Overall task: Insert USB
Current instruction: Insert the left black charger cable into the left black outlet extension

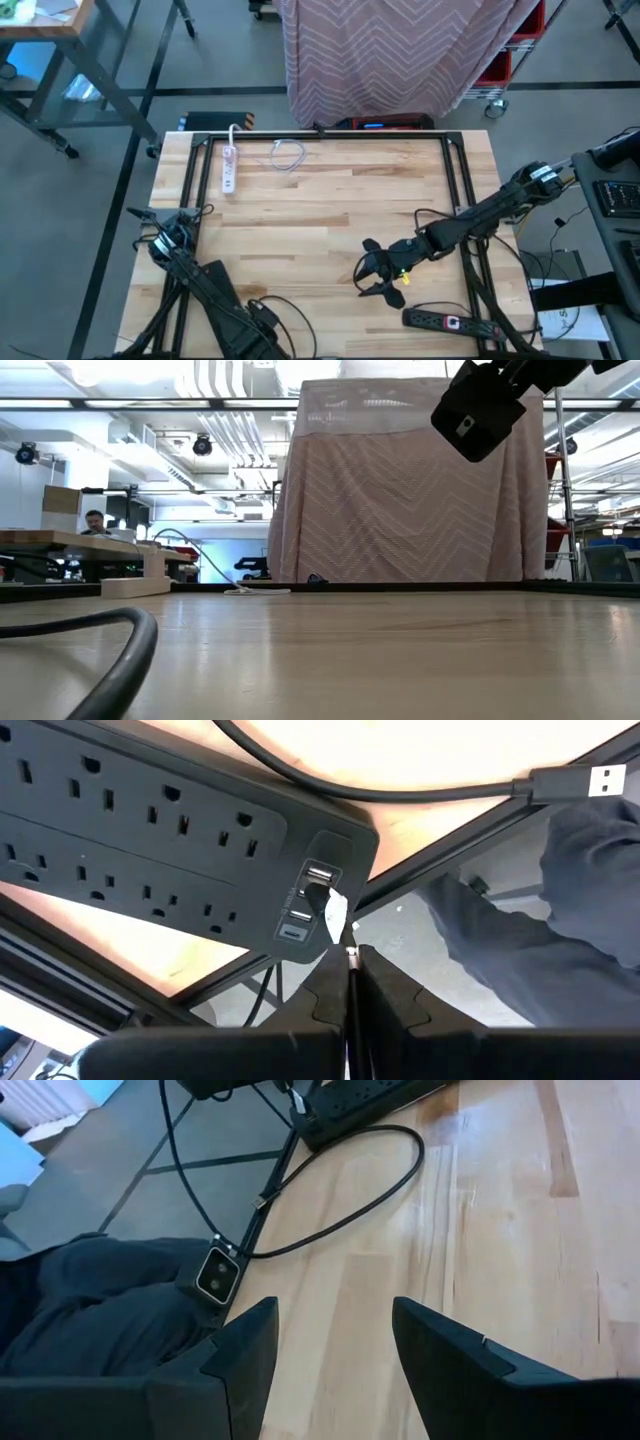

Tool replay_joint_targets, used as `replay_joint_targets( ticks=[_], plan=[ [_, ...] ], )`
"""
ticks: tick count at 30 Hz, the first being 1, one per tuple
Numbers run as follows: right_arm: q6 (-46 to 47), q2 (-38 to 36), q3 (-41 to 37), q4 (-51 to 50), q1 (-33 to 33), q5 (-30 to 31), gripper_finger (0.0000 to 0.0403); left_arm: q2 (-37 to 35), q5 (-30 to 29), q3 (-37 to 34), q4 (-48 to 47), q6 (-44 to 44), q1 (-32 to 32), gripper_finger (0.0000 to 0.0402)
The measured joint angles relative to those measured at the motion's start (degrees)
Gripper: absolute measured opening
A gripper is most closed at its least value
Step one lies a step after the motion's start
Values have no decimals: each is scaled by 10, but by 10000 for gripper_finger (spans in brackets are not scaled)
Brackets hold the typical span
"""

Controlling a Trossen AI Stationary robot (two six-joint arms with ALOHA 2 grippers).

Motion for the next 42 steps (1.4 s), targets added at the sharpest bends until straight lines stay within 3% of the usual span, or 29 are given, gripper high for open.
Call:
replay_joint_targets(
  ticks=[17,36,42],
  plan=[
    [1,0,0,0,0,0,186,-3,5,-4,1,2,0,0],
    [0,0,0,0,0,0,186,-9,34,-57,44,15,-2,0],
    [-1,-1,0,0,0,0,186,-9,-1,-63,67,30,-2,0]
  ],
)
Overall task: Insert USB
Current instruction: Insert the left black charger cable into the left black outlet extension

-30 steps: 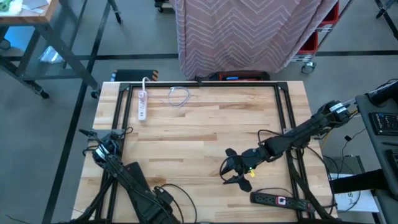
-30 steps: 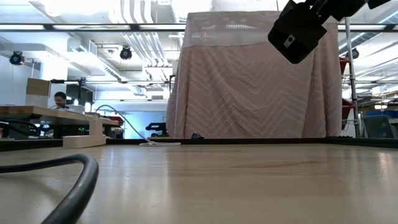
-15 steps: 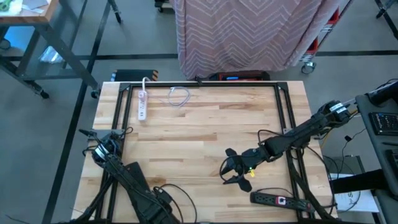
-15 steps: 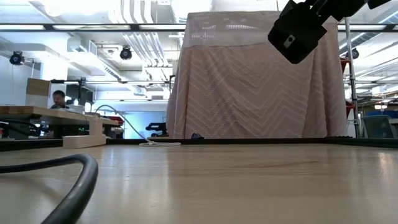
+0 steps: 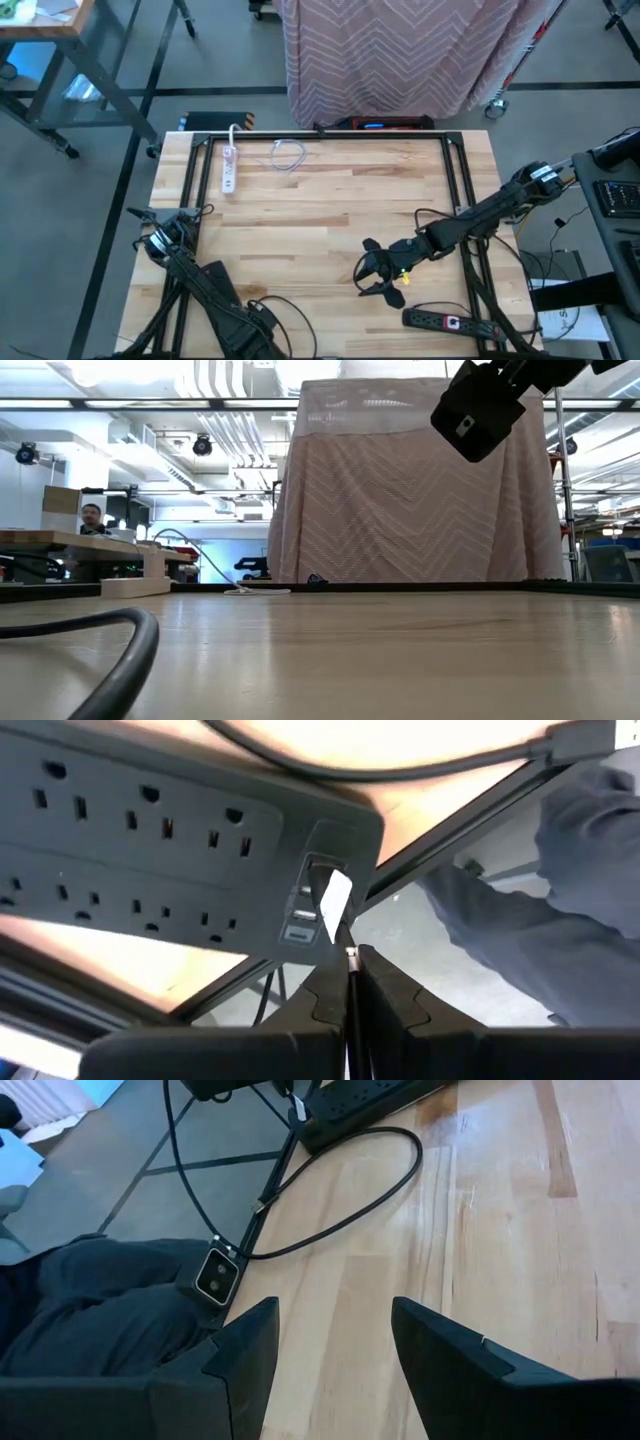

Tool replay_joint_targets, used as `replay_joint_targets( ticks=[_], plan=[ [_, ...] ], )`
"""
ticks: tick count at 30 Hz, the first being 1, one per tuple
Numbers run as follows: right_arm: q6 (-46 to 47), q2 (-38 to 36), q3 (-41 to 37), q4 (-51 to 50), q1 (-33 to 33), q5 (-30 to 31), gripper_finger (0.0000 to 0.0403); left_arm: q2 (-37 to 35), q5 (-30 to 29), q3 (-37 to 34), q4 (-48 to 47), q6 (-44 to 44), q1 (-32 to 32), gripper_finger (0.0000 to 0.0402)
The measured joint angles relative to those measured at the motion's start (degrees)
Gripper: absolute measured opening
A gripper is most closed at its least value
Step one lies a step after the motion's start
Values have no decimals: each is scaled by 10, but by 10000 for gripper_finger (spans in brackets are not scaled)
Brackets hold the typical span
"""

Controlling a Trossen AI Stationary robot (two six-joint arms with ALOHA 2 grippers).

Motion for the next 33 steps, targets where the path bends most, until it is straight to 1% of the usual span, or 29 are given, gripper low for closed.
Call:
replay_joint_targets(
  ticks=[2,15,23,28,33],
  plan=[
    [0,0,0,0,0,0,186,1,-7,0,3,5,0,0],
    [0,0,0,0,0,0,186,15,-7,-1,9,14,3,0],
    [1,0,0,0,0,0,186,33,-3,-1,5,43,6,0],
    [1,0,0,0,0,0,186,34,-14,-2,-7,46,7,0],
    [1,0,0,0,0,0,186,33,-12,-10,0,47,11,0]
  ],
)
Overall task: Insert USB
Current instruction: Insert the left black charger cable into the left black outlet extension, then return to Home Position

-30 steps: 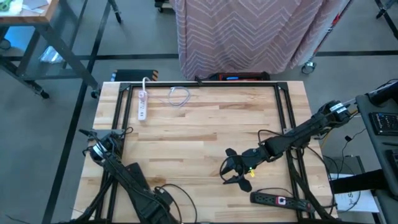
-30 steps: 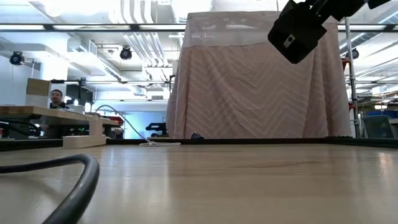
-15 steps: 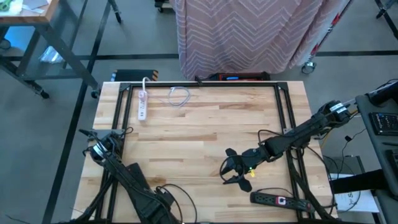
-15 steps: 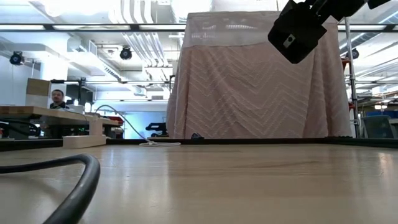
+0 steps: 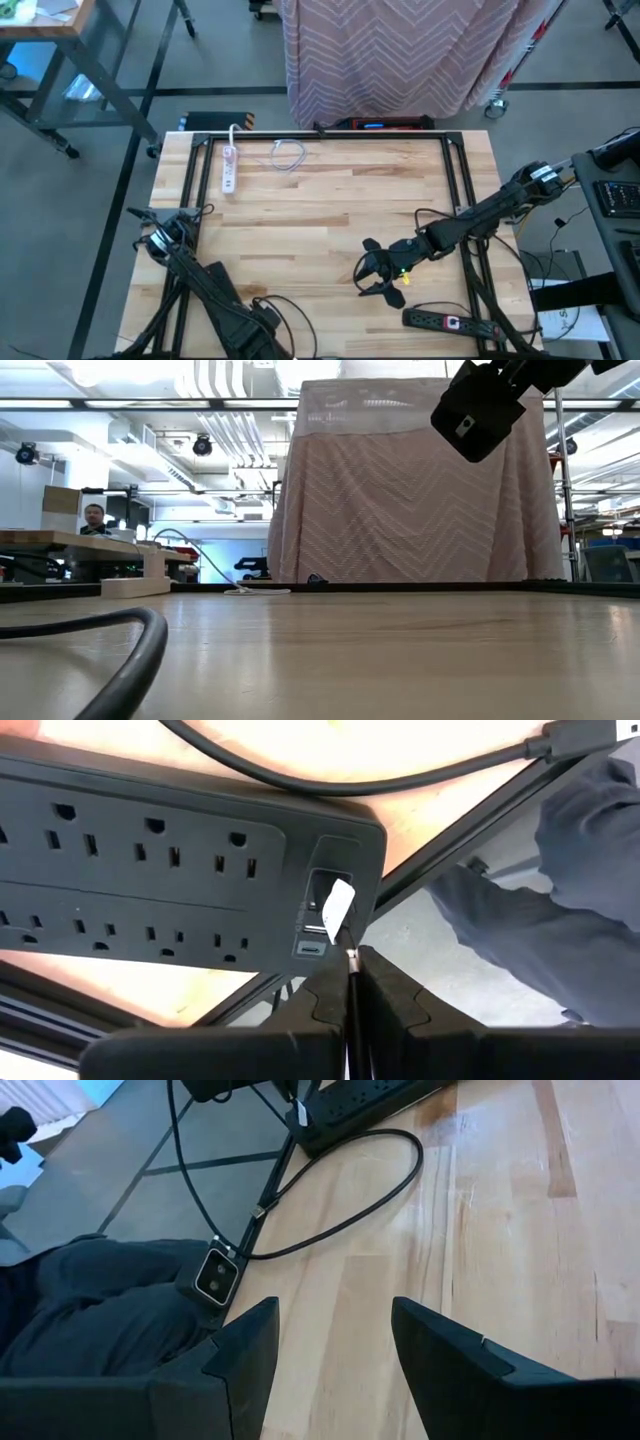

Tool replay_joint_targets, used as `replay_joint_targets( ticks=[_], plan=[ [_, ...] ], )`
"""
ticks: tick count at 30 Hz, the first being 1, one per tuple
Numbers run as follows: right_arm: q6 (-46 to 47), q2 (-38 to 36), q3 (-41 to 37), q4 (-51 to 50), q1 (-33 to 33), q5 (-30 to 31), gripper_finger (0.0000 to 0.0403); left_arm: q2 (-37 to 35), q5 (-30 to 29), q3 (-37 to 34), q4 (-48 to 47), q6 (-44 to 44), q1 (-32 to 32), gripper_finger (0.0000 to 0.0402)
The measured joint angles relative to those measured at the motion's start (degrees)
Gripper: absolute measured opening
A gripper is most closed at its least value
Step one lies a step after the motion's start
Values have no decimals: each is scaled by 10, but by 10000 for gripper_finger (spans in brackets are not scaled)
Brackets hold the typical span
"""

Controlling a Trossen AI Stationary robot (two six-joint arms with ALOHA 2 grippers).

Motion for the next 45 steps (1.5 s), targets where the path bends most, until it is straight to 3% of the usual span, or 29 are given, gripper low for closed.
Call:
replay_joint_targets(
  ticks=[6,13,17,21,26,32,39,45],
  plan=[
    [0,0,0,0,0,0,186,-6,-20,-2,-2,15,0,4],
    [-2,-5,0,-2,-2,0,186,-33,-73,-3,-31,46,0,45],
    [-31,-21,20,-34,-3,5,186,-45,-137,-7,-114,58,2,72],
    [-58,-36,70,-124,-5,20,186,-61,-137,-6,-149,67,6,99],
    [-94,-40,149,-235,-7,31,199,-77,-116,-6,-138,107,9,136],
    [-144,-40,229,-301,-8,31,234,-109,-110,-5,-134,133,12,178],
    [-265,-40,257,-256,-8,31,264,-158,-226,-4,-61,204,27,217],
    [-297,-40,256,-258,-10,30,271,-167,-241,-4,4,300,64,239]
  ],
)
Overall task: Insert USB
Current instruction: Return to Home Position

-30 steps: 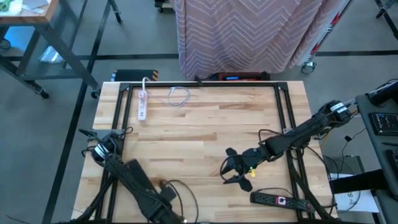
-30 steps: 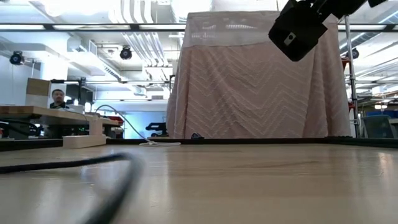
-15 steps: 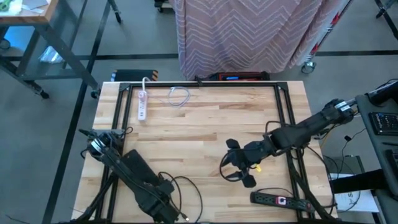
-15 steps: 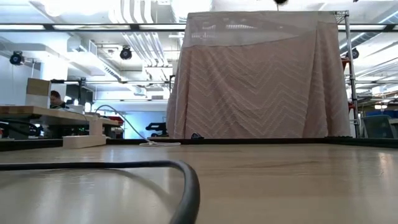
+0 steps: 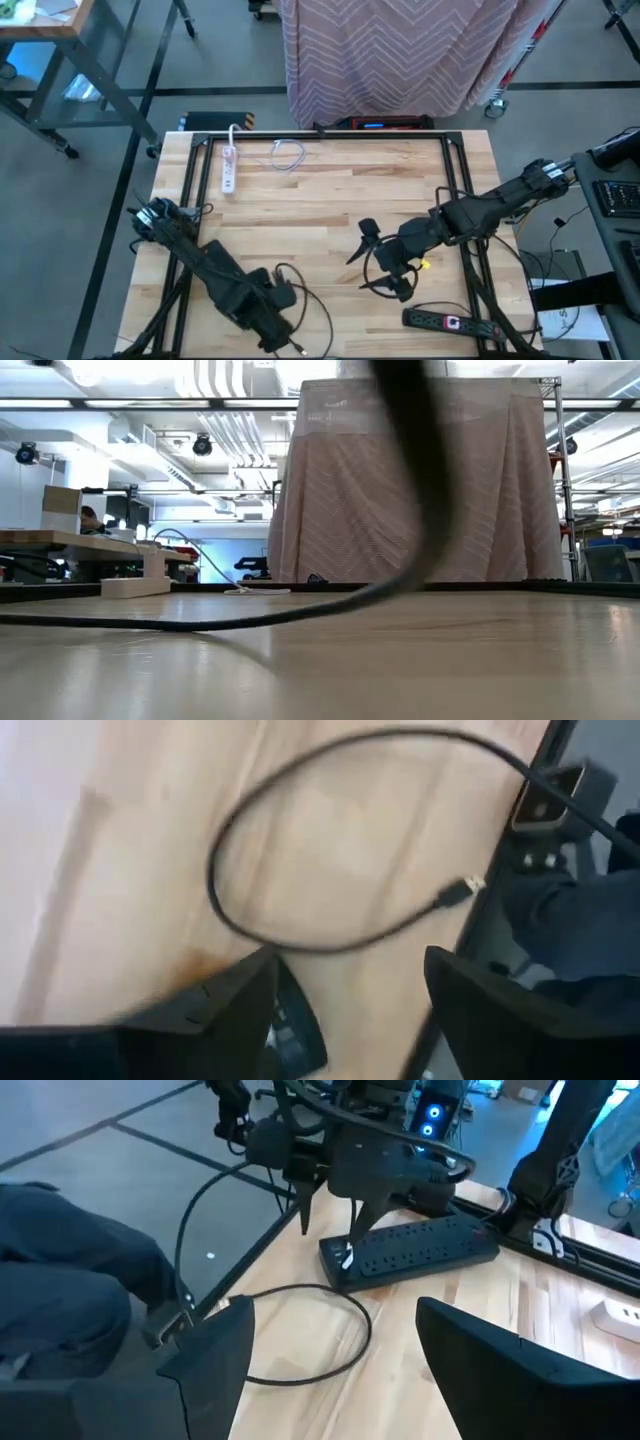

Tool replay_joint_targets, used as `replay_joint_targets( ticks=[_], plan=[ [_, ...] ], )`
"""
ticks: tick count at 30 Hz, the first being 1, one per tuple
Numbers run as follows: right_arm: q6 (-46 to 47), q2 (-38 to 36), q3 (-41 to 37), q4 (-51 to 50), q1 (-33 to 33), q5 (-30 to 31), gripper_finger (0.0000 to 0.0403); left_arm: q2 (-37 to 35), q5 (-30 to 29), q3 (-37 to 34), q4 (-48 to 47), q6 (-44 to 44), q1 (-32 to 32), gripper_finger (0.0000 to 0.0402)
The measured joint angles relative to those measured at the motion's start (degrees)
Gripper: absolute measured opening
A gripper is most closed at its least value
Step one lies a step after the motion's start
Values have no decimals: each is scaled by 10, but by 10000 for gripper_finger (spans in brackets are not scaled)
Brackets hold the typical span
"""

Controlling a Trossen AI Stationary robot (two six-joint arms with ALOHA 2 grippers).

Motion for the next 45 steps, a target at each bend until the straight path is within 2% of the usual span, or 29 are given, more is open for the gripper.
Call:
replay_joint_targets(
  ticks=[6,10,15,23,27,29,32,39,42,45],
  plan=[
    [-19,0,-1,-31,-6,0,263,-8,-85,0,-4,102,57,248],
    [-18,0,-2,-65,-18,1,255,-21,-123,0,-23,147,105,240],
    [-9,0,-5,-98,-22,15,250,-27,-121,0,-22,191,153,227],
    [3,0,-8,-111,-22,16,265,-28,-22,2,7,185,156,237],
    [3,0,-8,-101,-22,17,270,-28,-79,-3,-1,161,152,243],
    [7,2,-9,-96,-22,26,269,-28,-83,-15,-6,143,168,238],
    [24,6,-10,-94,-22,30,264,-27,-79,-49,-18,95,206,221],
    [103,9,-36,-95,-14,28,255,-27,8,-182,-45,37,275,156],
    [130,9,-49,-94,-12,28,255,-27,46,-246,-9,6,284,115],
    [144,9,-59,-94,-11,28,260,-27,110,-306,79,-8,280,64]
  ],
)
